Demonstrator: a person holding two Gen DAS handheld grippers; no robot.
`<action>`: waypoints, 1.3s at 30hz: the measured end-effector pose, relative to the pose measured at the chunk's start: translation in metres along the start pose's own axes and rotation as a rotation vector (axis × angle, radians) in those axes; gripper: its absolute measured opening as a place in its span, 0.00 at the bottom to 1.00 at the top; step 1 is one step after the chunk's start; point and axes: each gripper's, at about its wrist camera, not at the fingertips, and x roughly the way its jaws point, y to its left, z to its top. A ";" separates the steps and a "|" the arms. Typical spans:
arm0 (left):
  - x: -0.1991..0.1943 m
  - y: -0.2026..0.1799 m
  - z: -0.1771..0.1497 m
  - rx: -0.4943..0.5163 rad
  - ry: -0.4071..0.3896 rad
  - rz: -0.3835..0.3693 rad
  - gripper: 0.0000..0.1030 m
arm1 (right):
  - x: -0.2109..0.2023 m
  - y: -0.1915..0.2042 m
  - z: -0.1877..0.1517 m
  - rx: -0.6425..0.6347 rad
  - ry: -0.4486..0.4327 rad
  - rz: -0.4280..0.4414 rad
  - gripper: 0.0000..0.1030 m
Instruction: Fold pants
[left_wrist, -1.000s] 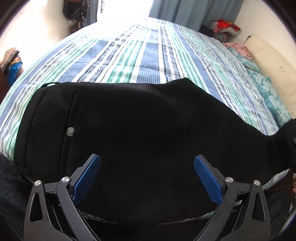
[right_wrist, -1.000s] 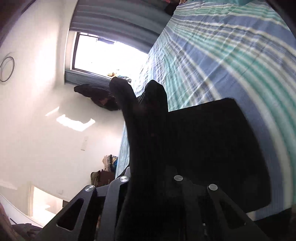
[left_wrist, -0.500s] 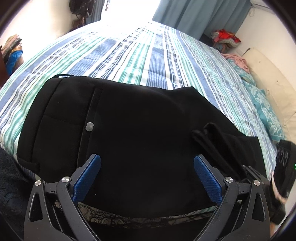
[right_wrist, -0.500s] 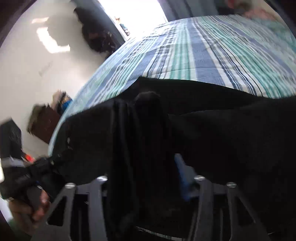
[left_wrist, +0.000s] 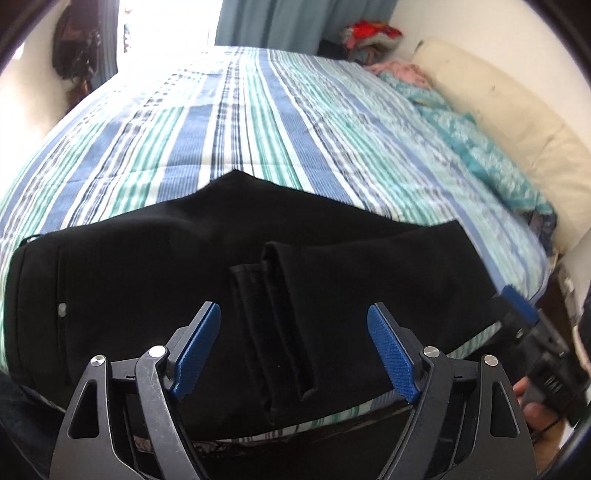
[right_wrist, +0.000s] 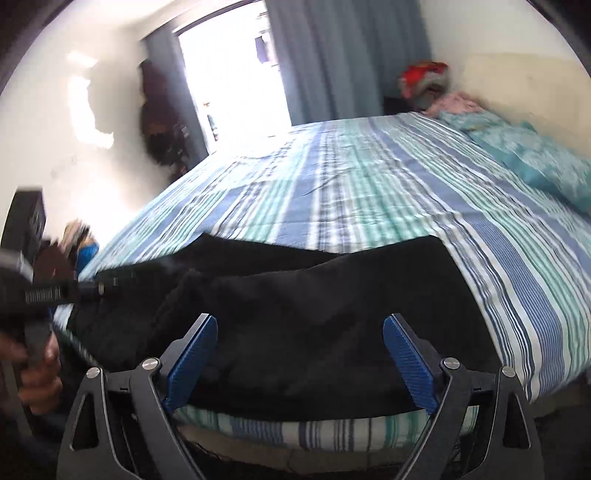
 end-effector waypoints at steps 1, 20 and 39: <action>0.012 -0.007 -0.001 0.014 0.032 0.024 0.59 | 0.000 -0.011 0.004 0.045 -0.012 -0.022 0.88; 0.026 0.008 -0.033 0.019 0.092 0.058 0.07 | 0.052 -0.037 0.003 0.104 0.246 -0.030 0.78; 0.027 0.006 -0.032 0.011 0.080 -0.008 0.29 | 0.065 -0.057 0.047 0.043 0.221 -0.129 0.78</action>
